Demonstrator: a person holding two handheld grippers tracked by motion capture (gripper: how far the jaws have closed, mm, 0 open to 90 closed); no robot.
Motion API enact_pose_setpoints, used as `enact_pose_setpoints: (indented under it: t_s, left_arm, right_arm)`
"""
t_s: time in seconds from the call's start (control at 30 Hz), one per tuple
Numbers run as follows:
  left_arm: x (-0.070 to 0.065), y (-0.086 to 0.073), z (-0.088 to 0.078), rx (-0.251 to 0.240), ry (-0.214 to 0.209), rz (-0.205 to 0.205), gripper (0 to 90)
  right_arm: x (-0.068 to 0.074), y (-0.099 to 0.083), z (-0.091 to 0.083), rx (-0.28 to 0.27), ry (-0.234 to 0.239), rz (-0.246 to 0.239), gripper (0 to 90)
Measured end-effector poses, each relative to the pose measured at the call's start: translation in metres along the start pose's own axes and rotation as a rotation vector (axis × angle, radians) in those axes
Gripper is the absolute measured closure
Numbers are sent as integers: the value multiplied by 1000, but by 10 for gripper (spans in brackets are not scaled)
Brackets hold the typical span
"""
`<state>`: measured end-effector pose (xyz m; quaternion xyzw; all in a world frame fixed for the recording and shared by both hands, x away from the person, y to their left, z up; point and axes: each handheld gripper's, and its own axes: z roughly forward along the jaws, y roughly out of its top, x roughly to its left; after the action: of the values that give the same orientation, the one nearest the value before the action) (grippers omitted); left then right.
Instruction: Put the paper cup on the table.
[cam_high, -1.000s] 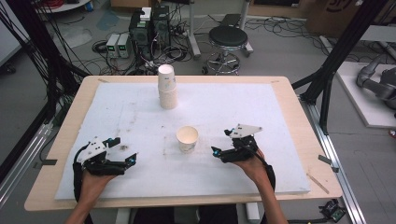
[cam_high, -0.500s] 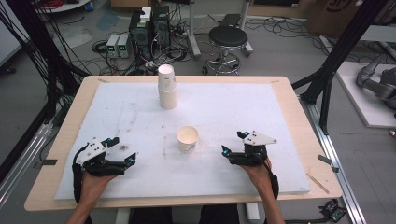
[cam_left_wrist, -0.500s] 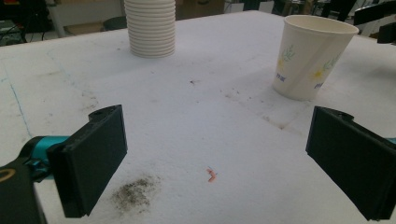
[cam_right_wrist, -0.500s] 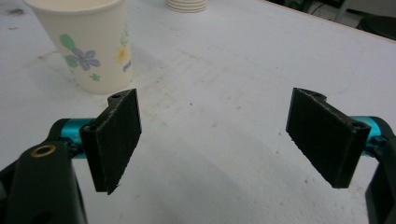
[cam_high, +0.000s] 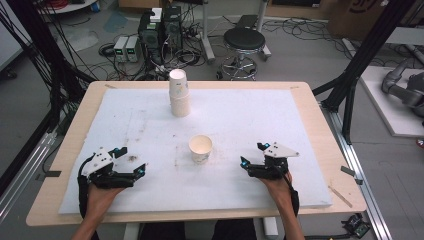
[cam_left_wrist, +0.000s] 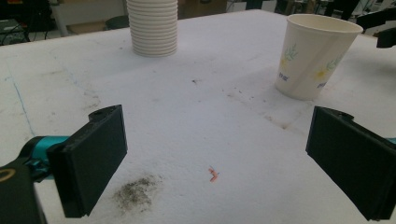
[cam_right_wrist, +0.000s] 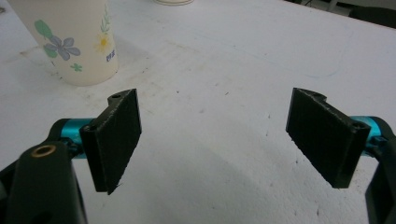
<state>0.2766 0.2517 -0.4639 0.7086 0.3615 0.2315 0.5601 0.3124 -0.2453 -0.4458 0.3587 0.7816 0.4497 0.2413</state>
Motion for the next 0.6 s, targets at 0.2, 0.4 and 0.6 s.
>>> enact_pose_setpoints:
  t_s: [0.2, 0.4, 0.6]
  left_arm:
    - [0, 0, 0, 2, 4, 0, 53]
    - [-1, 0, 0, 2, 7, 2, 53]
    - [0, 0, 0, -3, 11, 3, 53]
  right_arm:
    - [-1, -2, -2, -1, -7, 3, 184]
    - [0, -4, -1, -3, -7, 0, 184]
    - [0, -4, -1, -10, -10, 4, 184]
